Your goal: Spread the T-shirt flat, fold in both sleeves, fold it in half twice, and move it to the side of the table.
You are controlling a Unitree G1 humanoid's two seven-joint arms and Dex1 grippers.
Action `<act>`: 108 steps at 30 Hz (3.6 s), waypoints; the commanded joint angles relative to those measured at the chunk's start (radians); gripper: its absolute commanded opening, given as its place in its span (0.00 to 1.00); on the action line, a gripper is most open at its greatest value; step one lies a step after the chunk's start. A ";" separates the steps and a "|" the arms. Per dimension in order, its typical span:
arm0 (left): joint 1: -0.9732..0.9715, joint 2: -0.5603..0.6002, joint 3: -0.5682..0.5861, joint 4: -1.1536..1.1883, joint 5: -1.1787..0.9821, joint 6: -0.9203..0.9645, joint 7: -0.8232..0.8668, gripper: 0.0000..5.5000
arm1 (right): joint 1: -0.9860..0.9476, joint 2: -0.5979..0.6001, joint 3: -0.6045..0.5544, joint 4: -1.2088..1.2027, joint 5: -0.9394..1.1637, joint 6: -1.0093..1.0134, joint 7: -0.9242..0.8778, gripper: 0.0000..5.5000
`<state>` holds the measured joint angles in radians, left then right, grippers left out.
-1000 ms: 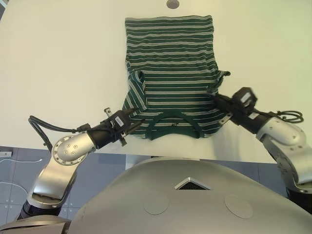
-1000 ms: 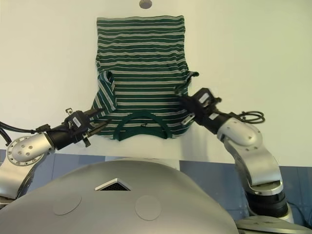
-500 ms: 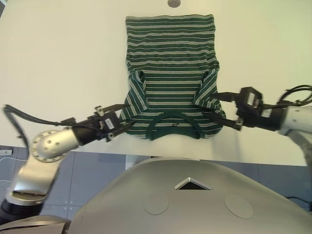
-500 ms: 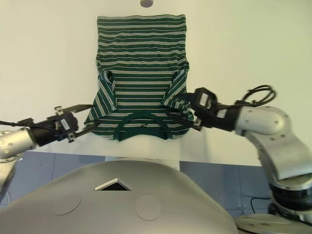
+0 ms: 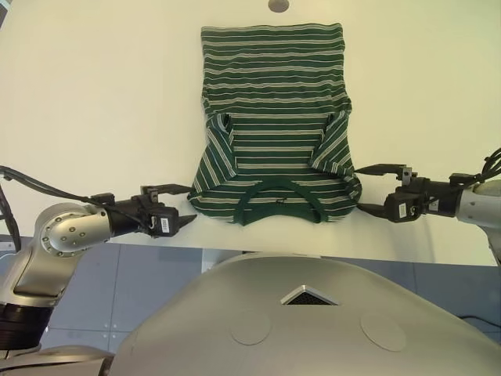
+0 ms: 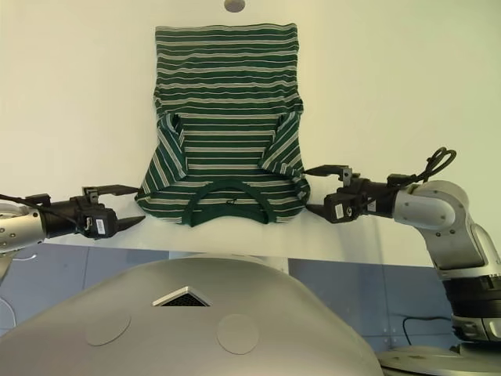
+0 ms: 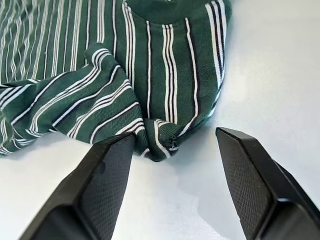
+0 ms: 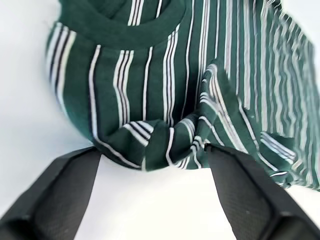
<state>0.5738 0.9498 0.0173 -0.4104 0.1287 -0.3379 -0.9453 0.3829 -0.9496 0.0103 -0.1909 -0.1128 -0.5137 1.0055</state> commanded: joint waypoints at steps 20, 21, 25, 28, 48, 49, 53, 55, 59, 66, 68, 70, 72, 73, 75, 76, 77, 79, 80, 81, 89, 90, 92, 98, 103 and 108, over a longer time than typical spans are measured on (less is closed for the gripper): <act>-0.324 0.005 -0.173 0.049 -0.281 0.150 -0.148 0.00 | -0.190 -0.059 0.106 -0.101 0.400 0.529 0.245 0.02; -0.429 0.001 -0.180 0.063 -0.348 0.202 -0.207 0.00 | -0.307 -0.057 0.110 -0.068 0.440 0.590 0.294 0.01; -1.026 -0.178 -0.260 0.597 -0.353 0.236 -0.409 0.00 | -0.972 0.147 0.230 0.474 0.329 0.607 0.434 0.01; -1.360 -0.354 -0.303 1.150 -0.222 0.140 -0.360 0.00 | -1.301 0.316 0.311 0.948 0.187 0.541 0.406 0.01; -1.518 -0.586 -0.081 1.758 -0.135 0.210 0.127 0.00 | -1.462 0.599 0.215 1.555 -0.061 0.475 -0.241 0.16; -1.523 -0.593 -0.068 1.762 -0.133 0.242 0.162 0.06 | -1.453 0.614 0.210 1.556 -0.071 0.479 -0.277 0.18; -1.566 -0.607 0.064 1.774 -0.213 0.399 0.357 0.18 | -1.435 0.646 0.143 1.558 -0.066 0.511 -0.523 0.33; -1.595 -0.609 0.178 1.776 -0.290 0.466 0.484 0.26 | -1.448 0.637 0.056 1.558 -0.028 0.522 -0.726 0.42; -1.607 -0.614 0.259 1.764 -0.324 0.497 0.526 0.39 | -1.450 0.616 -0.010 1.552 -0.021 0.487 -0.803 0.46; -1.499 -0.564 0.256 1.646 -0.323 0.363 0.262 0.57 | -1.316 0.773 0.019 1.342 0.056 0.300 -0.387 0.46; -1.428 -0.569 0.290 1.524 -0.375 0.353 0.227 0.57 | -1.211 0.825 0.101 1.162 0.030 0.379 -0.351 0.46; -1.291 -0.604 0.284 1.288 -0.406 0.390 0.246 0.57 | -1.095 0.824 0.250 1.002 -0.091 0.440 -0.323 0.46; -1.146 -0.648 0.232 1.046 -0.397 0.437 0.288 0.57 | -1.002 0.800 0.366 0.892 -0.176 0.485 -0.274 0.46; -1.085 -0.666 0.206 0.939 -0.395 0.468 0.307 0.57 | -0.971 0.780 0.406 0.850 -0.209 0.504 -0.248 0.46; -1.000 -0.680 0.165 0.778 -0.385 0.522 0.341 0.57 | -0.934 0.726 0.463 0.769 -0.272 0.534 -0.221 0.46; -0.971 -0.679 0.152 0.715 -0.380 0.547 0.358 0.57 | -0.913 0.689 0.486 0.708 -0.290 0.543 -0.194 0.46; -0.947 -0.670 0.143 0.669 -0.368 0.561 0.374 0.57 | -0.878 0.624 0.500 0.617 -0.298 0.546 -0.144 0.46; -0.915 -0.648 0.146 0.595 -0.360 0.589 0.407 0.57 | -0.793 0.468 0.498 0.441 -0.295 0.528 -0.047 0.46; -0.898 -0.633 0.156 0.548 -0.367 0.609 0.419 0.57 | -0.727 0.363 0.467 0.349 -0.271 0.515 0.006 0.46; -0.882 -0.620 0.164 0.504 -0.375 0.629 0.426 0.57 | -0.665 0.275 0.432 0.281 -0.250 0.509 0.041 0.46; -0.789 -0.522 0.110 0.270 -0.371 0.697 0.385 0.57 | -0.632 0.162 0.052 0.229 0.102 0.534 -0.043 0.46; -0.786 -0.517 0.087 0.261 -0.363 0.684 0.371 0.57 | -0.666 0.211 0.047 0.244 0.132 0.559 -0.070 0.46; -0.780 -0.509 0.045 0.262 -0.345 0.657 0.351 0.57 | -0.761 0.314 0.091 0.401 0.072 0.584 -0.191 0.46; -0.828 -0.511 -0.020 0.320 -0.314 0.609 0.323 0.57 | -0.973 0.633 0.357 0.898 -0.179 0.492 -0.406 0.46; -0.804 -0.492 -0.090 0.290 -0.268 0.584 0.294 0.57 | -0.931 0.679 0.443 0.898 -0.249 0.387 -0.462 0.46; -0.555 -0.356 -0.311 0.014 -0.144 0.474 0.162 0.57 | -0.933 0.506 0.256 0.593 -0.055 0.379 -0.330 0.46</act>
<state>-0.0894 0.5355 -0.2138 -0.3027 -0.0608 0.1699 -0.7270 -0.5527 -0.3165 0.3541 0.5321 -0.2571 -0.1185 0.5696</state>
